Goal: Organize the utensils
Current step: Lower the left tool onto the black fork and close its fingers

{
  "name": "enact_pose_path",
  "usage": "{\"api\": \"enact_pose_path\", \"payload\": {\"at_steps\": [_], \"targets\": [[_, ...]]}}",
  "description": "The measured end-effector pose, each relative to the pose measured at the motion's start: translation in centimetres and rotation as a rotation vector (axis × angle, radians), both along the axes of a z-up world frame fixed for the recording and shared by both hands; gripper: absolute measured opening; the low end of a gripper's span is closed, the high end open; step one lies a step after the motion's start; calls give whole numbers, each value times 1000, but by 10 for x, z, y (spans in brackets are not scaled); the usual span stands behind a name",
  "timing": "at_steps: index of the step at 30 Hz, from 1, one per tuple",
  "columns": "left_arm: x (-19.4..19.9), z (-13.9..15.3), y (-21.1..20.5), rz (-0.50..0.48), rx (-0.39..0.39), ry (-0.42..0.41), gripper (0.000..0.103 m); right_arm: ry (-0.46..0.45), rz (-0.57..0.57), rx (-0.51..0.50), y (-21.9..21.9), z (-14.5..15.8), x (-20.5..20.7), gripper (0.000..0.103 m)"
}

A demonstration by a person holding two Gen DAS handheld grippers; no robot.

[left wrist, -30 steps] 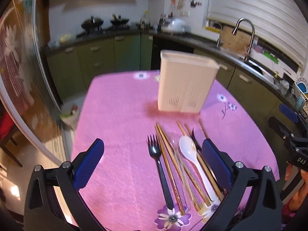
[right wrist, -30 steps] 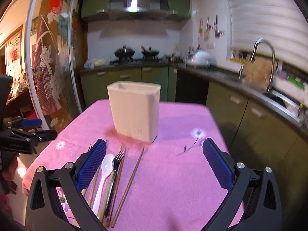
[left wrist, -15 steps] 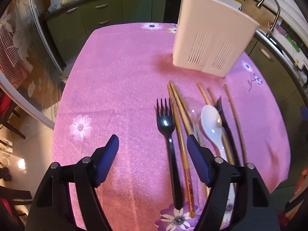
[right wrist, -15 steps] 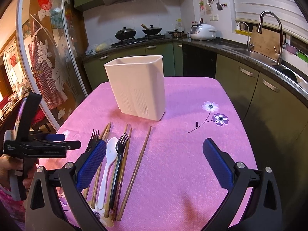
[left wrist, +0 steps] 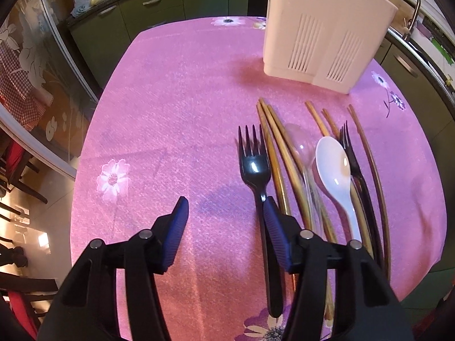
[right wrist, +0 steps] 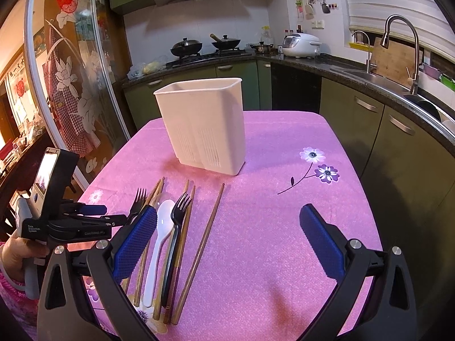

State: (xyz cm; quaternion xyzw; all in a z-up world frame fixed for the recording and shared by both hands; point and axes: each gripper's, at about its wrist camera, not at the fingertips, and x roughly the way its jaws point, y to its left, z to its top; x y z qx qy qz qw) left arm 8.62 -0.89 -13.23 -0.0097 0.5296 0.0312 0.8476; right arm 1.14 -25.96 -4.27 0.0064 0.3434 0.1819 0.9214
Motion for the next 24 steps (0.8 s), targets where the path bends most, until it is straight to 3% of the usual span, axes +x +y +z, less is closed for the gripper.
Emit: {"api": "enact_pose_path", "payload": {"at_steps": [4,5,15,19,24], "targets": [[3,-2,3,24,11,15,32,1,6,-5,2,-1,0,99],[3,-5,4,30,11,25,31,-1,6,-9,2,0,0,99],[-1,-4,-8,10,-17,3,40,-4,12,-24,7,-1,-1,99],[-3,3,-9,15,-14,-29,52,-5,12,-24,7,-1,0,99],[-4,5,-14,2,-19,-31,53,-2,10,-22,7,-2,0,99]]}}
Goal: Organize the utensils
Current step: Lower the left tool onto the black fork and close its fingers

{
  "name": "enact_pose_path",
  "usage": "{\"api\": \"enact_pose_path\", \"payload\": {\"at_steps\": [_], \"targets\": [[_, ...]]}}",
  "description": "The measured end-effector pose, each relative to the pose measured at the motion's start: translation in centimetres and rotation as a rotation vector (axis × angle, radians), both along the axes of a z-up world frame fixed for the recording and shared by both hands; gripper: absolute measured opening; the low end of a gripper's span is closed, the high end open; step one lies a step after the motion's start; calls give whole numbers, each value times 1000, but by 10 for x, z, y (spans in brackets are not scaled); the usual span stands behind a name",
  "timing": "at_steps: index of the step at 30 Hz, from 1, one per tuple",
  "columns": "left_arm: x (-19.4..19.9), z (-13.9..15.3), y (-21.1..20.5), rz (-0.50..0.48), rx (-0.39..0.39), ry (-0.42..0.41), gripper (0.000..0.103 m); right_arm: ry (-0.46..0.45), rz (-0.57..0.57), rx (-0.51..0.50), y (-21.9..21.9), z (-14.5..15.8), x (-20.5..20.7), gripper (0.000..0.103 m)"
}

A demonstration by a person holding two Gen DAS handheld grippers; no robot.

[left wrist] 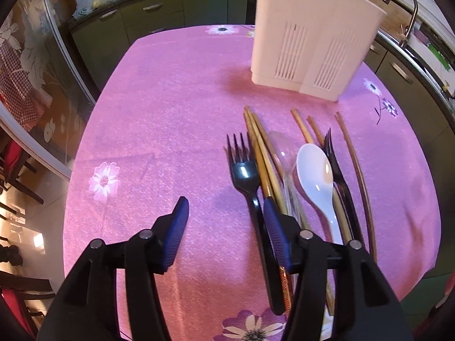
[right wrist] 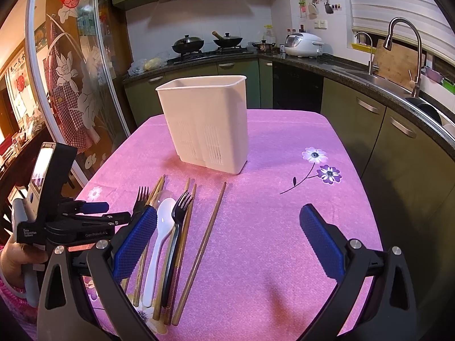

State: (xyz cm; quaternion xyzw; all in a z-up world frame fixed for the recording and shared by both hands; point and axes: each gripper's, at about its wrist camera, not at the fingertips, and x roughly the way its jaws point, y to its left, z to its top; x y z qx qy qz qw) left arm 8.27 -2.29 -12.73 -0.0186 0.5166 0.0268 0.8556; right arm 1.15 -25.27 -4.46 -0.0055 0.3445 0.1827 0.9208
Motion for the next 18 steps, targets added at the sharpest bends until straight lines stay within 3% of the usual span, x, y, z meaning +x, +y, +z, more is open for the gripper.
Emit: {"api": "enact_pose_path", "payload": {"at_steps": [8,12,18], "targets": [[4,-14,-1,7,9,34,53,2,-5,5,-2,-1,2,99],[6,-14,4,0,8,37,46,9,-6,5,-2,-4,4,99],[8,-14,6,-5,5,33,45,17,1,2,0,-7,7,99]]}}
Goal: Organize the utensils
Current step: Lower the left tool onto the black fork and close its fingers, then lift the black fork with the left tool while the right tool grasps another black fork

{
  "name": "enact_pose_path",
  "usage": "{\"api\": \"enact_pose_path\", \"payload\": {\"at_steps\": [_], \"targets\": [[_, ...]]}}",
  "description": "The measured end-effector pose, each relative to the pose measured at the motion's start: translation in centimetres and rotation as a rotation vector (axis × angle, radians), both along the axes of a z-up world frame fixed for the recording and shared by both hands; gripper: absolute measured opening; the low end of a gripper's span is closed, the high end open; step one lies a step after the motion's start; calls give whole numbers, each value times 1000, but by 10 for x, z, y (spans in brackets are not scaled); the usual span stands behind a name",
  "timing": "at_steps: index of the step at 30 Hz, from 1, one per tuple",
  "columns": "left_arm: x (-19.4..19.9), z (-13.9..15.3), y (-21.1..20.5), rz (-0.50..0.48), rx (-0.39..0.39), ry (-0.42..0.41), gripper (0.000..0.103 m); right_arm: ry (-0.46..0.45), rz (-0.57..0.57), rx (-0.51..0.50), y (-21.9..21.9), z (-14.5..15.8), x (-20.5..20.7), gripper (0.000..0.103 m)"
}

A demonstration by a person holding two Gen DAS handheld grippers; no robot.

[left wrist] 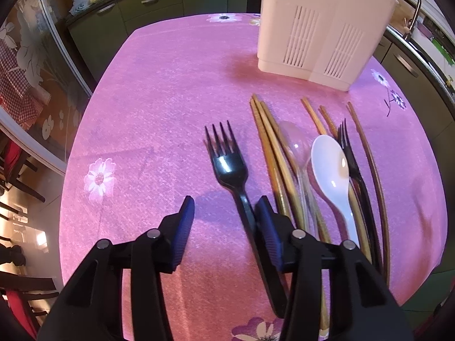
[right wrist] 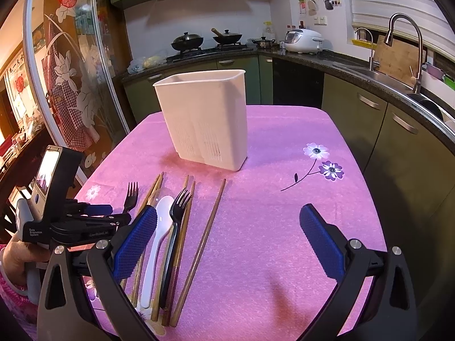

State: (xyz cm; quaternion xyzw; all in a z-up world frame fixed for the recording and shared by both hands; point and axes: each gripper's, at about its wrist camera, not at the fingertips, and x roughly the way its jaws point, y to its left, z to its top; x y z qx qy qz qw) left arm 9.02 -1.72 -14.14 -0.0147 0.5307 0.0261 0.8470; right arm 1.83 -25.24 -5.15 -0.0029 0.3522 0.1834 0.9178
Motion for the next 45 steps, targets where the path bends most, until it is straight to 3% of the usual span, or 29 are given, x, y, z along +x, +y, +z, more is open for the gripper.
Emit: {"api": "enact_pose_path", "payload": {"at_steps": [3,8,11,20,32,34,37,39,44,45], "targets": [[0,0,-3,-11,1,-11,41,0,2,-3,2,0,0,99],[-2,2,0,-5,-13,1,17,-7,0,-3,1,2,0,99],[-4,3,4,6,-18,-3,11,-8,4,-4,3,2,-2,99],[-9,5,-4,-45,-6,-36,9,2,41,-70,21,2,-2,99],[-19,24,7,-36,21,-122,9,24,131,-116,59,-26,5,99],[-20,25,9,-34,16,-126,9,28,134,-128,65,-31,10,96],[-21,27,11,-33,13,-133,9,39,139,-158,74,-38,18,83],[-22,27,11,-32,10,-138,9,45,154,-179,81,-43,23,67],[-25,30,13,-34,7,-148,9,91,200,-177,84,-53,30,63],[-25,31,13,-36,8,-150,9,89,209,-181,85,-54,29,55]]}}
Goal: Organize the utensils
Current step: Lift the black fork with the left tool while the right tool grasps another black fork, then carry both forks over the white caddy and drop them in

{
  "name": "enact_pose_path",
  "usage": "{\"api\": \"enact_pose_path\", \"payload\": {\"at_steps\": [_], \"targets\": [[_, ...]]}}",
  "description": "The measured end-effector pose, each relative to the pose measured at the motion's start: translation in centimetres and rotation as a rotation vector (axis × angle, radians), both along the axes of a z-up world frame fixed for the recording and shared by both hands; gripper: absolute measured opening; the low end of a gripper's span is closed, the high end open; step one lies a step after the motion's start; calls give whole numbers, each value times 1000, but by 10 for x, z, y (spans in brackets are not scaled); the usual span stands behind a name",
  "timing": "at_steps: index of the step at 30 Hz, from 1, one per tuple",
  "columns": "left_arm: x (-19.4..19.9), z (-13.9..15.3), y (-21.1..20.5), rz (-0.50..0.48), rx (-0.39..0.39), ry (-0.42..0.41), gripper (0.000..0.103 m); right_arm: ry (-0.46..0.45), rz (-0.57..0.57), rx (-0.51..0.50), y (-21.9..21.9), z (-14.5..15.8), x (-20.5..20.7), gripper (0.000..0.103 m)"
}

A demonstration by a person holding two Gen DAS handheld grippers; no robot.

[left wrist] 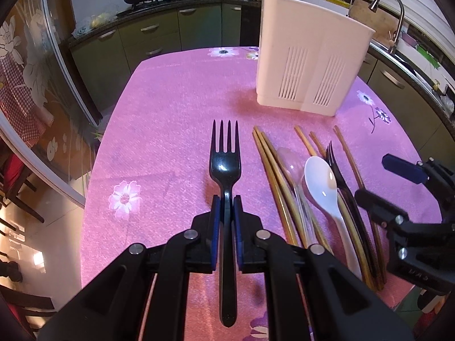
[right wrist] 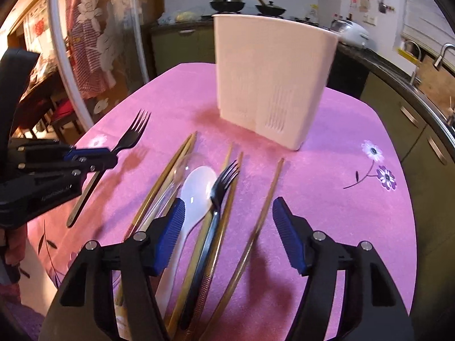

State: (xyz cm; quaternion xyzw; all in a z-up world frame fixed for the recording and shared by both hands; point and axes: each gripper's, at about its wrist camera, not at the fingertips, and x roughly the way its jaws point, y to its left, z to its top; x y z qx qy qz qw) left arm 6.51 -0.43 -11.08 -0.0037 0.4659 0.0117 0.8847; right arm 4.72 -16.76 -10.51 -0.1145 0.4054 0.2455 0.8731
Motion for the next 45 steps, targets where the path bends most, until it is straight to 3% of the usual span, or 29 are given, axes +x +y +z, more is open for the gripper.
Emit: {"api": "enact_pose_path", "payload": {"at_steps": [2,11,18,29,30,32,39,45], "targets": [[0,1,-1,-7,-3,-3,9,9,20,1,2,-2,1,42],[0,1,-3,-17,-4,-4,9,40,41,-43,14,-11,1,41],[0,2,-2,-15,-9,-6,9,93,28,-71,22,-25,12,13],[0,4,-6,-28,-11,-11,9,114,45,-74,30,-24,28,12],[0,5,-7,-30,-11,-12,9,112,47,-73,31,-24,29,5],[0,5,-8,-32,-13,-13,9,97,40,-79,31,-24,32,5],[0,11,-8,-38,-26,-31,9,33,16,73,7,5,22,5],[3,44,-18,-69,-40,-137,9,-152,-27,237,-24,52,7,5]]}}
